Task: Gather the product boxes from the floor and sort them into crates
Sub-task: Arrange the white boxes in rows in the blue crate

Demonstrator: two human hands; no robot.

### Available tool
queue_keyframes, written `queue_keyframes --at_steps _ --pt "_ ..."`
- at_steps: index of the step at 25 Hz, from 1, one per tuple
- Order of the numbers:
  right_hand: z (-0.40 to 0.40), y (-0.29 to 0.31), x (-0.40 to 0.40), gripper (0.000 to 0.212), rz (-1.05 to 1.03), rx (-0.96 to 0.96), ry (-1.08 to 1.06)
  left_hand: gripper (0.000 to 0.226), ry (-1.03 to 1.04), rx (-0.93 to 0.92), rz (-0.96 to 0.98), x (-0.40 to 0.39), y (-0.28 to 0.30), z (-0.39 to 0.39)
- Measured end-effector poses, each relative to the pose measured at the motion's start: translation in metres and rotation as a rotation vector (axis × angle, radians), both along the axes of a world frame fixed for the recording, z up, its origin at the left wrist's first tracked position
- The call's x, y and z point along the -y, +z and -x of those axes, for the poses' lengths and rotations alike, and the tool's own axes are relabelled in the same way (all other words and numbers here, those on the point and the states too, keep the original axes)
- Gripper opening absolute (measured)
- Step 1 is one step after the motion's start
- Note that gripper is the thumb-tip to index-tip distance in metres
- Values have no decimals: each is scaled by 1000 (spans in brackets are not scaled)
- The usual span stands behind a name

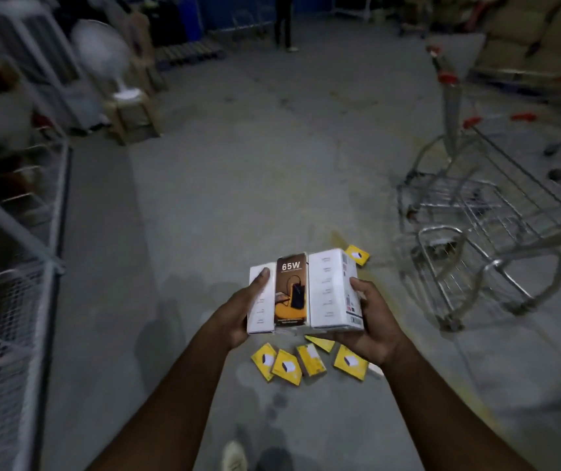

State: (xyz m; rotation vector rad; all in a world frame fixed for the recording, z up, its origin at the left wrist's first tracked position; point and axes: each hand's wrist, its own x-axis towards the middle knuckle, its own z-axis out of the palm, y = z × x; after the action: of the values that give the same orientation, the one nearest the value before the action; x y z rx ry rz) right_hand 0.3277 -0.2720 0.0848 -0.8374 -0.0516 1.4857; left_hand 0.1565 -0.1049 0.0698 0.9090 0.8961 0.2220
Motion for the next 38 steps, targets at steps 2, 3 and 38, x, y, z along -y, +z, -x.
queue_keyframes --at_steps 2,3,38 --pt "32 23 -30 81 -13 22 93 52 100 30 -14 -19 16 41" --pt "49 31 -47 77 -17 44 139 52 140 65 4 -29 20 63" --pt "762 191 -712 53 -560 120 1244 60 1377 -63 -604 -376 221 745"
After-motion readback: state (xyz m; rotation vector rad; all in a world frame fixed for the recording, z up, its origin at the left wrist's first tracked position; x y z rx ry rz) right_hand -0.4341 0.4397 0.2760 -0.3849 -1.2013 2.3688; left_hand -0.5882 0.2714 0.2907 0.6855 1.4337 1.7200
